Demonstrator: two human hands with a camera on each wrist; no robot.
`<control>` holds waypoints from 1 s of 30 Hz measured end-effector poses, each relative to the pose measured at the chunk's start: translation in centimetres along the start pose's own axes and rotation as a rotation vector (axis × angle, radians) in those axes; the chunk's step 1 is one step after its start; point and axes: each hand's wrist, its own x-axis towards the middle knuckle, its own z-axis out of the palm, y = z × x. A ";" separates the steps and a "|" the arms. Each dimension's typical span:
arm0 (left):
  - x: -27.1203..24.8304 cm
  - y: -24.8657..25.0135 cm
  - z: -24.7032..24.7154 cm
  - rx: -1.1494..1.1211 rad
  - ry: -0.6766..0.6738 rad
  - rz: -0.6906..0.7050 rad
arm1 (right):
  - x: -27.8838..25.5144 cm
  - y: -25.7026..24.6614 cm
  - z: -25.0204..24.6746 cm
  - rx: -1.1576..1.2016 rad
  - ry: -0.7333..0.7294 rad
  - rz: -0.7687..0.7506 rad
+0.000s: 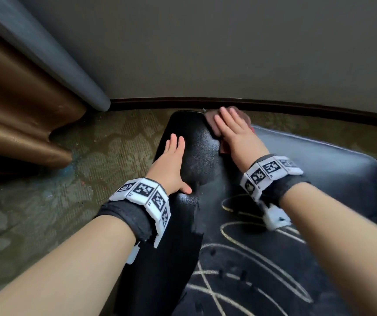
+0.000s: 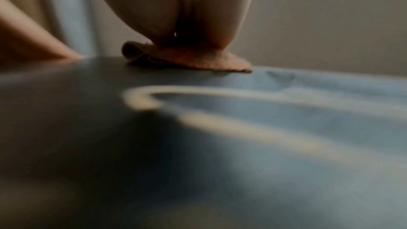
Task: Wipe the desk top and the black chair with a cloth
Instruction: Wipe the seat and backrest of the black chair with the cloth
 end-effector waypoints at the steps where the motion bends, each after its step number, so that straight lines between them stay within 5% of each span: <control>1: 0.1 0.0 -0.1 0.006 -0.004 0.003 | -0.1 -0.7 0.2 -0.006 0.019 0.101; 3: 0.3 0.2 -0.2 0.019 -0.008 0.004 | -0.3 -2.3 1.1 0.032 0.012 0.147; 6: 0.4 0.1 -0.1 0.030 -0.001 0.002 | -2.0 -2.9 2.0 0.098 -0.024 -0.120; 9: 0.2 0.0 0.1 0.021 -0.002 -0.004 | -3.1 0.2 1.0 -0.087 -0.090 -0.289; 11: 0.2 0.0 0.1 0.022 -0.008 -0.008 | -2.9 2.2 -0.2 -0.100 -0.023 -0.222; 15: 0.3 0.1 0.0 0.026 -0.004 -0.009 | -2.5 2.4 -0.9 -0.010 0.003 0.329; 18: 0.3 0.3 0.0 0.045 0.002 -0.013 | -3.3 -0.8 0.4 0.003 -0.006 0.304; 24: 0.0 -0.4 0.4 0.038 0.023 0.007 | -6.2 -0.6 1.6 -0.033 -0.063 -0.105; 30: -2.7 -3.0 1.1 0.051 -0.089 0.191 | -4.2 0.7 -0.6 -0.049 -0.036 0.406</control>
